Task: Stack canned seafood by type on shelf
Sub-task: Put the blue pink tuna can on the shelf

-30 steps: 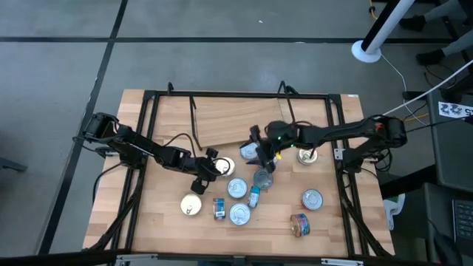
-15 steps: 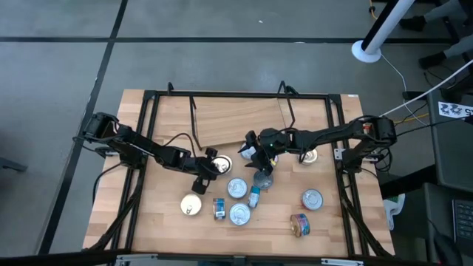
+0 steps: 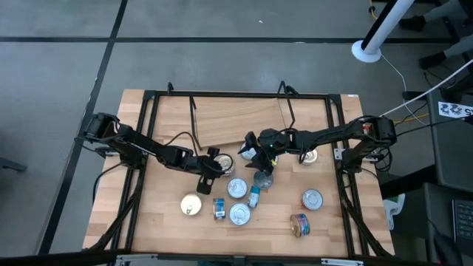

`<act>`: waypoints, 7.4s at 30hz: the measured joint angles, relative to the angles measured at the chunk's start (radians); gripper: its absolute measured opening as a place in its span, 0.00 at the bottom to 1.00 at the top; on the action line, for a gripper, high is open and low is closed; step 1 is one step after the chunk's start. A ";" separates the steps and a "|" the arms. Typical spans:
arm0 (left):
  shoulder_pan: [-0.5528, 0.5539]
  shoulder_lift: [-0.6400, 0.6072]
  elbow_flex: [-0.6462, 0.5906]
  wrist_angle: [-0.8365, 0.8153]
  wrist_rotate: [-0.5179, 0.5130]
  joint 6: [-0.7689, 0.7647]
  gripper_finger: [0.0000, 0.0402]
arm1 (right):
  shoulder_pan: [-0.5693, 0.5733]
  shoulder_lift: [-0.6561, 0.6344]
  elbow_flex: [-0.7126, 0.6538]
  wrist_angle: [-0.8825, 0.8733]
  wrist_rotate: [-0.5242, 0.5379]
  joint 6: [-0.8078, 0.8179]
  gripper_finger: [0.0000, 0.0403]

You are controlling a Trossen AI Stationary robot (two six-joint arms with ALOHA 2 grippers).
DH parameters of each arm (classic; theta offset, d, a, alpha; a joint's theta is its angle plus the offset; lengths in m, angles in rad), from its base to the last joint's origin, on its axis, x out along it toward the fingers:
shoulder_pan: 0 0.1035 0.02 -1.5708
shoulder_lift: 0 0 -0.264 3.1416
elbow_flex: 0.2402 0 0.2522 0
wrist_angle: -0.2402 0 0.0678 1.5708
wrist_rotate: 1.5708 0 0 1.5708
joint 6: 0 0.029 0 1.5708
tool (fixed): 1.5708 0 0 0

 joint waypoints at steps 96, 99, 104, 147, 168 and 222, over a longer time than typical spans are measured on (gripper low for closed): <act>0.110 -0.004 0.003 0.140 -0.020 -0.482 0.00 | 0.130 0.234 0.116 0.017 0.410 0.169 0.50; 0.110 -0.004 0.003 0.141 -0.020 -0.463 0.00 | 0.130 0.234 0.116 0.017 0.409 0.169 0.43; 0.110 -0.004 0.003 0.141 0.006 -0.434 0.03 | 0.131 0.234 0.115 0.016 0.406 0.175 0.42; 0.107 -0.538 0.004 -0.169 0.014 -0.222 0.41 | 0.043 0.245 0.344 -0.024 0.425 -0.051 0.44; 0.108 -0.533 0.003 -0.183 0.009 -0.221 0.41 | -0.062 0.413 0.343 0.184 0.342 -0.239 0.44; 0.107 -0.533 0.003 -0.179 0.009 -0.229 0.41 | -0.119 0.427 0.342 0.221 0.487 0.134 0.68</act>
